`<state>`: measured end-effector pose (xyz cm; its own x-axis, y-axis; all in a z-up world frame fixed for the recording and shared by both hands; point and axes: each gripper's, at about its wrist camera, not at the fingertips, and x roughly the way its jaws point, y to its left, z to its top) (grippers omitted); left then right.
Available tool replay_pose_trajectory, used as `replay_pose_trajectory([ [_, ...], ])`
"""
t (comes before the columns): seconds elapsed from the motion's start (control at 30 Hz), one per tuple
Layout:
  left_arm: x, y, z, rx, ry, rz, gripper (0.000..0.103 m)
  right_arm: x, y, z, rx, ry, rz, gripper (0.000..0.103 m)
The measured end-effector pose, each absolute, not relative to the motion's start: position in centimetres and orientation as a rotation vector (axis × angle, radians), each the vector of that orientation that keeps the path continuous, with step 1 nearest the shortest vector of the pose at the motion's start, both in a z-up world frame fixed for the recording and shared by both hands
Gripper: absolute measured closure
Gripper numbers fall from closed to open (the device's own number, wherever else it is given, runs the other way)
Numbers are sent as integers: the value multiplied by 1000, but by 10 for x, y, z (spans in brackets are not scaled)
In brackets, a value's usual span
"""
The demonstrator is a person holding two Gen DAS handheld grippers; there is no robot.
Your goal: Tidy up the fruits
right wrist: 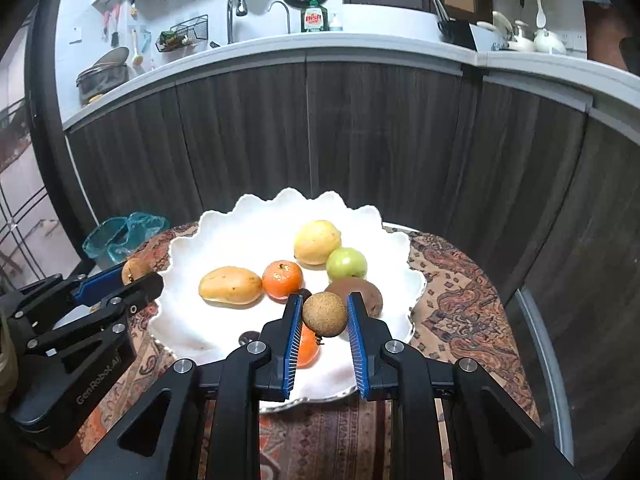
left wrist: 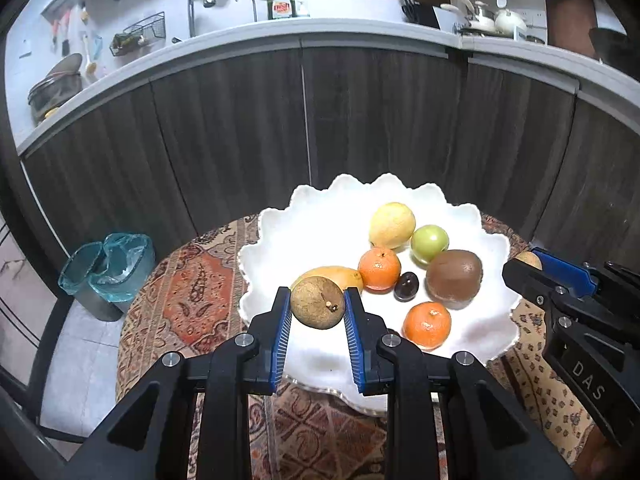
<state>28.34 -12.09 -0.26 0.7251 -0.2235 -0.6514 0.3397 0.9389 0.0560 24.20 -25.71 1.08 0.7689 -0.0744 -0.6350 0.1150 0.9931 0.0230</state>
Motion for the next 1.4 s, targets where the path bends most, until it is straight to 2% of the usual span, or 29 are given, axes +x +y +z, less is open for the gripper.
replay_pose_trajectory([
  [0.27, 299, -128, -21, 181, 736, -326, 75, 260, -264, -10, 81, 742, -92, 79],
  [0.47, 299, -128, -21, 190, 734, -305, 62, 264, -266, -14, 66, 757, -100, 78],
  [0.53, 297, -126, -20, 188, 732, -299, 58, 262, -266, -14, 61, 756, -112, 69],
  [0.6, 294, -124, -17, 191, 719, -282, 50, 260, -265, -11, 63, 749, -126, 47],
  [0.63, 292, -124, -15, 194, 713, -275, 44, 258, -265, -9, 58, 739, -140, 42],
  [0.7, 288, -121, -10, 201, 692, -246, 36, 253, -265, -4, 44, 717, -164, 24],
  [0.77, 284, -118, -5, 200, 674, -240, 29, 246, -264, 3, 30, 689, -193, 18],
  [0.87, 278, -114, 2, 199, 656, -224, 19, 238, -262, 12, 11, 668, -220, 13],
  [1.03, 258, -105, 17, 209, 604, -181, 9, 223, -261, 23, 3, 643, -253, 10],
  [1.27, 225, -93, 34, 208, 551, -168, 2, 190, -258, 36, 35, 588, -293, 7],
  [1.4, 208, -85, 39, 192, 540, -164, 2, 172, -253, 43, 32, 557, -299, 7],
])
